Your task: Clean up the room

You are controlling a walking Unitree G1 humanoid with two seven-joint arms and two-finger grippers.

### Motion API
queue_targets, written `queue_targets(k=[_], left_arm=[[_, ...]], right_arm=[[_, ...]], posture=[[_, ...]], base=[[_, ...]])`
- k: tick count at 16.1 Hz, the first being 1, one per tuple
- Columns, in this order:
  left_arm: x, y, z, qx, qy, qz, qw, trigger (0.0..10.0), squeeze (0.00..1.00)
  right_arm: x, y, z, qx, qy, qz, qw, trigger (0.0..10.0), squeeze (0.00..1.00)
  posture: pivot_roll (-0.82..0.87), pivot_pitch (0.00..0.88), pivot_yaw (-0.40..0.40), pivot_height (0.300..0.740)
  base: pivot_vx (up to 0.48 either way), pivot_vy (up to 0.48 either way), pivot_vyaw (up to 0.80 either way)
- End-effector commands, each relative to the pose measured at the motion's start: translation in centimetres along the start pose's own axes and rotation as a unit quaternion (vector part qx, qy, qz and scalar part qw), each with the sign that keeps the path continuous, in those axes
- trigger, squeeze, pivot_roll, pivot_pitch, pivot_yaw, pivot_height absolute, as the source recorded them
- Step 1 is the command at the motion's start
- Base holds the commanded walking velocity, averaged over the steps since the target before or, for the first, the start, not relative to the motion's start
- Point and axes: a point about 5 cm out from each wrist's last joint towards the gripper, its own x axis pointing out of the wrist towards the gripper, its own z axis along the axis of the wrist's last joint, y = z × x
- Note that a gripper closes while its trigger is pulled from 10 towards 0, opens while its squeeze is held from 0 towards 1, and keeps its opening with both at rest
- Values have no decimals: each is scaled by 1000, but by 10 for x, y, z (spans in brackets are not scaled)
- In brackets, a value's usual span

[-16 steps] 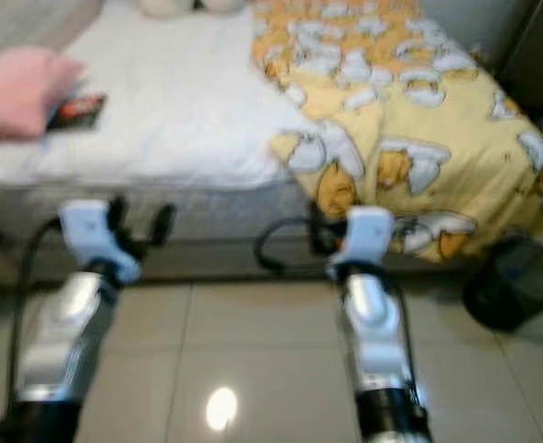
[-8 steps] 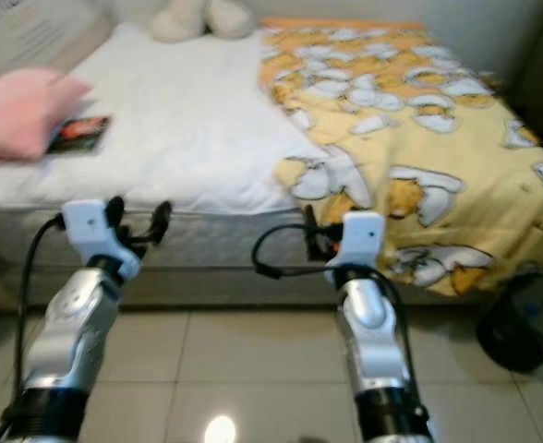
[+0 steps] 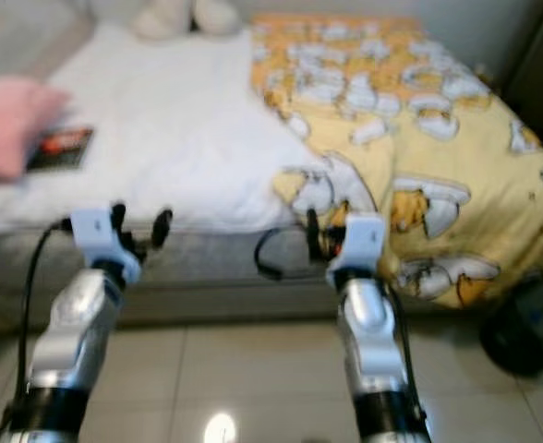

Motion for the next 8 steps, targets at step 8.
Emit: queue_targets(k=[8], left_arm=[[7,-22,-1,26,2,-54,998,10000,0]], right_arm=[[-2,-8,-2,-5,14,-12,1000,10000,0]], posture=[[-76,0,58,740]], base=[[474,0,0]])
